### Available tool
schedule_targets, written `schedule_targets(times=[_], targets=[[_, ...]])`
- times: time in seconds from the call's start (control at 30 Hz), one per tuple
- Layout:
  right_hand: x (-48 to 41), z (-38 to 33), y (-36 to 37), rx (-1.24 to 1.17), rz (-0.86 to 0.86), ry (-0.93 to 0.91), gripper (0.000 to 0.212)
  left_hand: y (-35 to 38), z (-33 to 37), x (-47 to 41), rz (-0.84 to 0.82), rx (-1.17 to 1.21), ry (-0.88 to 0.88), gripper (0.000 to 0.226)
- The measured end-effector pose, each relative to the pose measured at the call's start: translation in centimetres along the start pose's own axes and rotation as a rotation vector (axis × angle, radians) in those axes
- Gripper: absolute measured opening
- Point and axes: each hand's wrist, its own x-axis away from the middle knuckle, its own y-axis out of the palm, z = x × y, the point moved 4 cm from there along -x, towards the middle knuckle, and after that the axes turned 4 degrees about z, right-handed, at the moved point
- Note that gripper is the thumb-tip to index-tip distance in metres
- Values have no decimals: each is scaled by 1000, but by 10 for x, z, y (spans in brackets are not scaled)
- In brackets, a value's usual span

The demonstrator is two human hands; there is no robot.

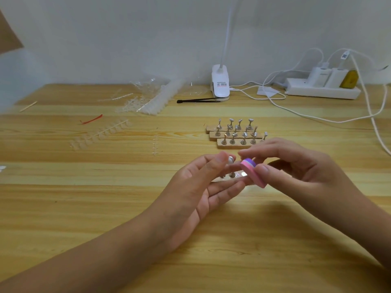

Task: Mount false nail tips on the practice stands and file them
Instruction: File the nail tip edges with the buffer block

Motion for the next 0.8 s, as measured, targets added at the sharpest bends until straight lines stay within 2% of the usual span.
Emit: schedule_targets(times=[0.1,0.17,0.23,0.3,0.47,0.63,0.73,0.8], targets=[[0,0,-1,-65,-22,9,23,0,-2,-1,-6,5,-6,61],[0,-1,-4,-195,-21,30,22,-2,-3,-2,4,16,-1,49],[-1,-2,-5,-309,-5,52,31,-4,-3,-2,18,-2,6,38],[0,-1,-4,-377,3,70,35,-5,-3,-2,23,-30,13,35],[5,-4,8,-347,-48,69,36,-3,-5,1,9,-153,69,25],[4,-4,4,-424,52,54,34,-8,-2,-1,72,-187,136,23],[7,-7,16,-413,-49,52,26,-8,2,2,61,-266,219,19],[8,-9,16,-410,-33,63,26,-7,3,4,55,-310,261,20]])
